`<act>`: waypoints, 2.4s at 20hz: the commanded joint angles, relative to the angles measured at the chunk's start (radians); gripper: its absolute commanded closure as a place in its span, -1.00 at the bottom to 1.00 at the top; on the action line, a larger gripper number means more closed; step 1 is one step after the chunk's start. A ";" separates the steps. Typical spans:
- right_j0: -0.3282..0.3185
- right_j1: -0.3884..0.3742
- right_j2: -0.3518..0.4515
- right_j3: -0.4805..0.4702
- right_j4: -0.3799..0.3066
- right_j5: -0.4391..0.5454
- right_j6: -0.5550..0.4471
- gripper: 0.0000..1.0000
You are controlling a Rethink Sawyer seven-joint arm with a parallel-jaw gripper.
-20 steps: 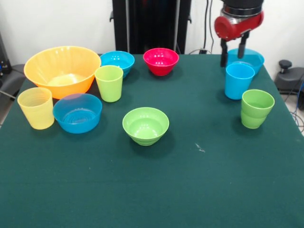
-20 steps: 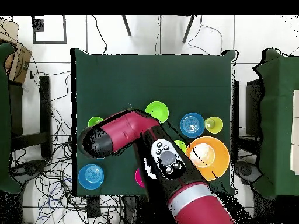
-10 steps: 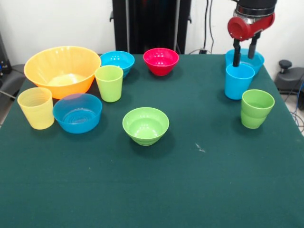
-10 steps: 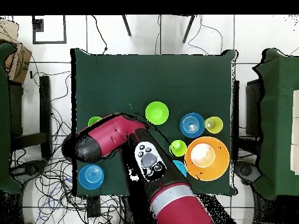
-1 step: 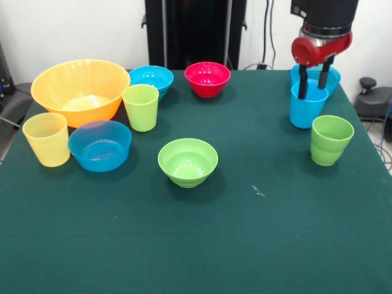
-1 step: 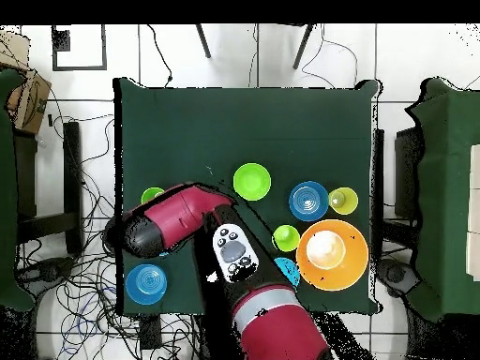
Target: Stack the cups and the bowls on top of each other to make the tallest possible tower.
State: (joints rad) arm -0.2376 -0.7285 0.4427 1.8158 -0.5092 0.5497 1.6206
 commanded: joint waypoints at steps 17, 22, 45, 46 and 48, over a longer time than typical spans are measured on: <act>0.059 0.125 -0.107 -0.140 0.027 -0.084 0.191 -1.00; 0.077 0.130 -0.113 -0.154 0.047 -0.074 0.192 -1.00; 0.127 0.138 -0.164 -0.191 0.084 -0.081 0.223 -1.00; 0.129 0.140 -0.166 -0.195 0.086 -0.084 0.223 -1.00; 0.131 0.151 -0.166 -0.204 0.085 -0.087 0.217 -1.00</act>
State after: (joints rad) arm -0.1317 -0.6259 0.2948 1.6715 -0.4333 0.5342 1.6791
